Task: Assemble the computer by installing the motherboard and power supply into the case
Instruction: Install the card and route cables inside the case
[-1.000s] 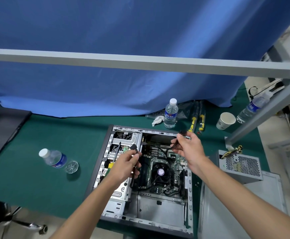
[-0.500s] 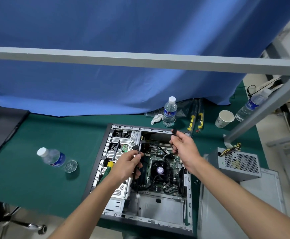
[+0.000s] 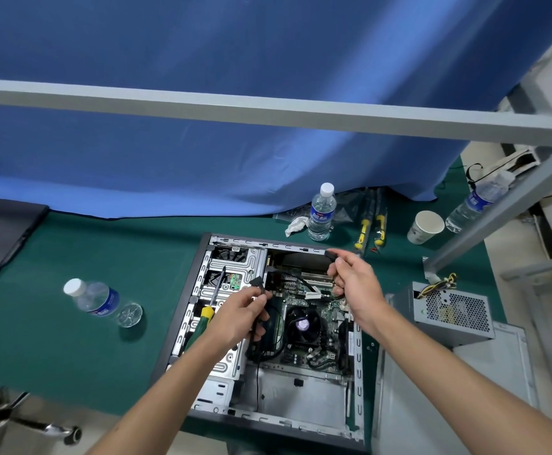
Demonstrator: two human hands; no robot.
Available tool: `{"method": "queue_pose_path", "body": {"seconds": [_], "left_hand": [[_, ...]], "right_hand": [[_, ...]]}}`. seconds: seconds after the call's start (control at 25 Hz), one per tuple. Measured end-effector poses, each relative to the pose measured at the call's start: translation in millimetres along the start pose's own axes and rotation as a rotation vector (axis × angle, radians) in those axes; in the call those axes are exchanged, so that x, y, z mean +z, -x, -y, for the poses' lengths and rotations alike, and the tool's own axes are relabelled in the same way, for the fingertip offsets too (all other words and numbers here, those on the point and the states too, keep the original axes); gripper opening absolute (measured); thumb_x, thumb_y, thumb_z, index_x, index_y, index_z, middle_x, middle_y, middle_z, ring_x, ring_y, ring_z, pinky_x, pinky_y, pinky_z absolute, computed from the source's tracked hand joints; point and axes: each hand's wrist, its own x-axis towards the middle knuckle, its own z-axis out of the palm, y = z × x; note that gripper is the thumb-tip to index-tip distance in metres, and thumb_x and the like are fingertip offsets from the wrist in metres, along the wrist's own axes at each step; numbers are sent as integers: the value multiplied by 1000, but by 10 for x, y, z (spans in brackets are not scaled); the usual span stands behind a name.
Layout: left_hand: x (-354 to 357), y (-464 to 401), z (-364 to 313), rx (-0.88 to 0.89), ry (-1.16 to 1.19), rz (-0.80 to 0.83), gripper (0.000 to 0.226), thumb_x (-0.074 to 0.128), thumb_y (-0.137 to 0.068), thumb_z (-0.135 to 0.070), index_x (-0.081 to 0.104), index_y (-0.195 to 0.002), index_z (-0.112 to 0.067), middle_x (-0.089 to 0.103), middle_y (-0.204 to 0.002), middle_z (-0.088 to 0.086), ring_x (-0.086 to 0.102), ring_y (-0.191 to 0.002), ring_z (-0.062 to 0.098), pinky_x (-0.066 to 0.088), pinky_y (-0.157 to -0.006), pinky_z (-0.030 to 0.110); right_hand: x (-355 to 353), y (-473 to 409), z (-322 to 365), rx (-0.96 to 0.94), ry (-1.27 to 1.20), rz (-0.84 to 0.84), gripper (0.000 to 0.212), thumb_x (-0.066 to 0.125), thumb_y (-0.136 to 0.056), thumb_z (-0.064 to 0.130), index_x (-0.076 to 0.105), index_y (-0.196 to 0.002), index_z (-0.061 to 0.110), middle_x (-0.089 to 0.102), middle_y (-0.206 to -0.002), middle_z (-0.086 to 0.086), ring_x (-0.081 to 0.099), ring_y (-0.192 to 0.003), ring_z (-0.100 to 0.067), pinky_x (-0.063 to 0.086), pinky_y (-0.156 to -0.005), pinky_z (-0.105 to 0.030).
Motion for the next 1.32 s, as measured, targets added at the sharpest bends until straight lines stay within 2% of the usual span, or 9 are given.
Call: {"method": "queue_pose_path", "body": {"seconds": [0.2, 0.48, 0.6, 0.68, 0.8, 0.92, 1.08, 1.2, 1.32], "left_hand": [[56, -5, -8, 6, 27, 19, 18, 48, -104, -19, 65, -107, -16, 61, -70, 3, 57, -54, 17, 50, -53, 31], [128, -11, -152, 161, 119, 101, 20, 40, -107, -16, 61, -106, -14, 63, -74, -1, 60, -71, 17, 48, -65, 26], [185, -15, -260, 257, 109, 121, 21, 51, -103, -17, 56, -121, -25, 65, -90, -3, 61, -85, 12, 48, -75, 22], [233, -13, -316, 319, 59, 194, 49, 65, -94, -13, 47, -135, -31, 65, -107, -6, 62, -95, 6, 51, -85, 22], [292, -45, -376, 387, -34, 135, 55, 64, -93, -3, 44, -139, -24, 65, -120, -6, 63, -107, 5, 49, -93, 21], [304, -51, -375, 410, -164, 103, 24, 51, -102, -13, 60, -115, -31, 69, -98, -10, 61, -89, -3, 45, -84, 24], [278, -23, -386, 366, -170, 199, 26, 45, -95, -18, 69, -103, -19, 72, -96, -13, 56, -78, -7, 38, -77, 24], [247, -12, -430, 370, -187, 262, 33, 44, -97, -10, 69, -118, -16, 70, -117, -12, 60, -106, -4, 40, -94, 21], [158, 21, -364, 447, -184, 130, 39, 42, -103, -17, 56, -134, -35, 53, -136, -18, 46, -129, -3, 33, -108, 22]], "right_hand": [[-46, 8, 3, 50, -66, -43, 27, 42, -104, 5, 60, -119, 16, 62, -82, -2, 48, -68, -8, 42, -59, -22], [-41, 100, 96, 55, -186, 133, 23, 59, -95, 1, 61, -113, 15, 72, -98, -16, 73, -83, -23, 60, -73, -38], [89, 188, 147, 14, -104, 206, 17, 68, -89, -1, 67, -101, 11, 71, -95, -11, 73, -86, -21, 61, -73, -35], [170, 239, 207, -39, -45, 263, 21, 73, -82, -5, 69, -97, 9, 71, -93, -10, 72, -82, -16, 59, -72, -28], [204, 260, 307, -75, 25, 349, 25, 73, -80, -9, 68, -100, 6, 75, -95, -17, 72, -82, -20, 57, -75, -25], [199, 234, 354, -121, 84, 241, 17, 69, -87, 0, 68, -102, 9, 71, -92, -16, 68, -80, -17, 56, -72, -23], [233, 182, 370, -158, 287, 223, 16, 71, -90, 21, 70, -105, 21, 69, -90, 0, 61, -78, -11, 52, -72, -15], [278, 156, 296, -151, 286, 185, 2, 70, -91, 24, 69, -91, 26, 72, -80, 10, 66, -69, -6, 52, -63, -14], [231, 58, 225, 4, 49, -46, 12, 61, -96, 18, 66, -104, 11, 74, -87, 0, 67, -75, -14, 59, -71, -25]]}}
